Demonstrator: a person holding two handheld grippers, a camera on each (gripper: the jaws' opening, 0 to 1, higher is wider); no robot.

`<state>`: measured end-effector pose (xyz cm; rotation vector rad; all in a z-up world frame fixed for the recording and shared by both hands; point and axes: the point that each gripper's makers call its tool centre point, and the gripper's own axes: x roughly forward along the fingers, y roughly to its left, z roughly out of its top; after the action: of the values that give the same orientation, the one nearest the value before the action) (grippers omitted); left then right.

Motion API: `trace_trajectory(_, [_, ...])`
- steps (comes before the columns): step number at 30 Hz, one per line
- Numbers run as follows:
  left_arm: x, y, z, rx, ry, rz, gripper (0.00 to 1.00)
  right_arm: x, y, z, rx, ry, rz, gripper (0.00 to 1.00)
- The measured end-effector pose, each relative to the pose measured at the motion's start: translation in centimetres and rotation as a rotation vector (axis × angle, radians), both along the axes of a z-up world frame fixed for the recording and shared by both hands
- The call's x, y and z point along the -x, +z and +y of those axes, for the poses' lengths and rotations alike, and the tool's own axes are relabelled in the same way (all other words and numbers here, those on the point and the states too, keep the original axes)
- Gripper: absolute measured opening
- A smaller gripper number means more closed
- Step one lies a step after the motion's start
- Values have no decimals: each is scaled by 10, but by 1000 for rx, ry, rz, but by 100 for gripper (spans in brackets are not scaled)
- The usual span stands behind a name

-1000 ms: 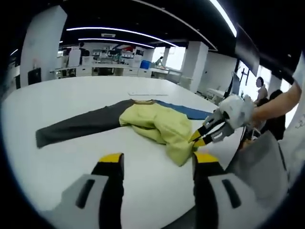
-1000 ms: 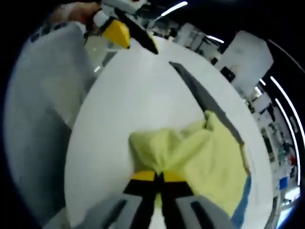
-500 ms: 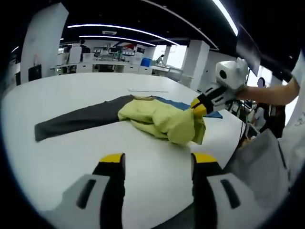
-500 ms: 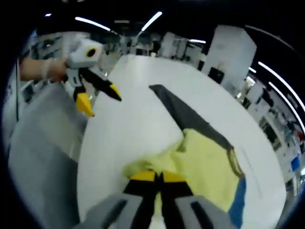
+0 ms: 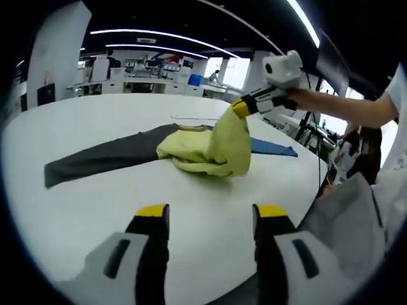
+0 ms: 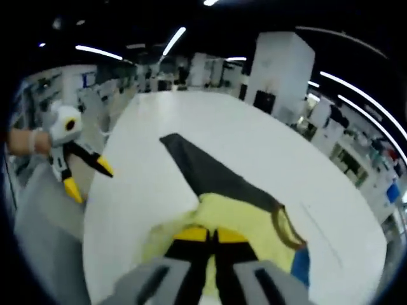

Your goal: Fold the garment on the visible template until the final outline fits inside the template.

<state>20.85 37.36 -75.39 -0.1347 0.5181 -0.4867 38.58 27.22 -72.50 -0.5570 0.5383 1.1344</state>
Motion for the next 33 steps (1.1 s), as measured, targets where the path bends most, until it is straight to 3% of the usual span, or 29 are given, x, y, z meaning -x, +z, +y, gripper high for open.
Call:
trace_trajectory(4, [-3, -2, -2, 2, -6, 9, 48, -18, -15, 2, 14, -38, 10, 0])
trace_trajectory(12, [-11, -5, -6, 13, -5, 21, 46, -72, -47, -10, 40, -191, 52, 0])
trace_trajectory(23, [-24, -12, -11, 25, -9, 38, 43, -93, -77, -41, 87, -313, 103, 0])
trace_trajectory(33, [-35, -16, -24, 31, -33, 50, 41, -98, -92, -46, 98, -329, 131, 0])
